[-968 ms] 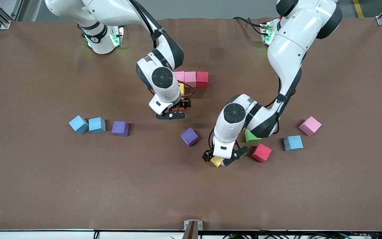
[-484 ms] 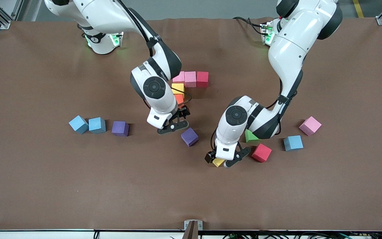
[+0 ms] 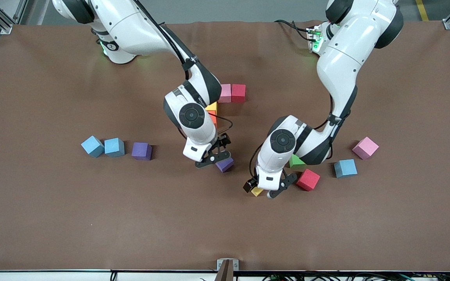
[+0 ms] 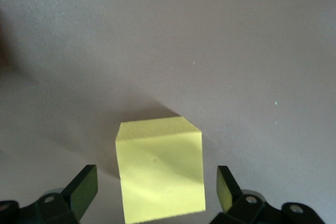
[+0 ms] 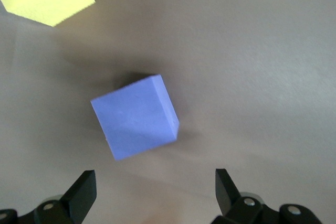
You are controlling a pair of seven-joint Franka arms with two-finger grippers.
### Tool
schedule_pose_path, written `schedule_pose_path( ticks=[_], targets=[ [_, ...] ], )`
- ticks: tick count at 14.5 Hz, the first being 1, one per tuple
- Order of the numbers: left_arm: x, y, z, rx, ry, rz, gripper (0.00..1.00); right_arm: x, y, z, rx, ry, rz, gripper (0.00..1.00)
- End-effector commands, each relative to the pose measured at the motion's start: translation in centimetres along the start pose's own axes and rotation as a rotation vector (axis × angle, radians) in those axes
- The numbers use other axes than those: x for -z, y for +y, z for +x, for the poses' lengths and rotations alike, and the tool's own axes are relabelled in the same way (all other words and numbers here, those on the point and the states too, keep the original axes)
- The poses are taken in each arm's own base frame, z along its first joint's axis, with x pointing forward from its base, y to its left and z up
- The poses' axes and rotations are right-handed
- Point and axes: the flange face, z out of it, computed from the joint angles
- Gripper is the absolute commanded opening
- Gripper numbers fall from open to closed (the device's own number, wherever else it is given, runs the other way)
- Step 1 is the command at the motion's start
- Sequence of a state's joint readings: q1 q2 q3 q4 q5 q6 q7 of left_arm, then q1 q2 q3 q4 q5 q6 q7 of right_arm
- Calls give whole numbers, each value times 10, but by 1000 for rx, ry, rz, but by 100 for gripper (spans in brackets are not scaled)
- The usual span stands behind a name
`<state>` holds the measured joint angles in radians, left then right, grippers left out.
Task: Arrange 11 blocks into digit 3
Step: 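Reach the purple cube with the right gripper and grasp it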
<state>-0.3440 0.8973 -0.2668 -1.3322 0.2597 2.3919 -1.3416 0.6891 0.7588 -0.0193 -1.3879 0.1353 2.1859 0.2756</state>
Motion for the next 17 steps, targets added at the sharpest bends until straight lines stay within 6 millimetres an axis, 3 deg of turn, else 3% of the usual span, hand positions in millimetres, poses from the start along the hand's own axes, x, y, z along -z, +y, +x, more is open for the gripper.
schedule_pose_path(
  ticks=[1, 6, 11, 17],
  targets=[
    [-1, 1, 7, 16, -12, 0, 100, -5, -12, 16, 40, 27, 11, 100],
    [-2, -1, 11, 42, -34, -6, 100, -29, -25, 18, 59, 68, 21, 100],
    [-2, -3, 16, 42, -43, -7, 100, -36, -26, 18, 139, 67, 9, 100],
    [1, -2, 16, 86, -77, -20, 100, -57, -34, 12, 163, 59, -7, 100]
  ],
)
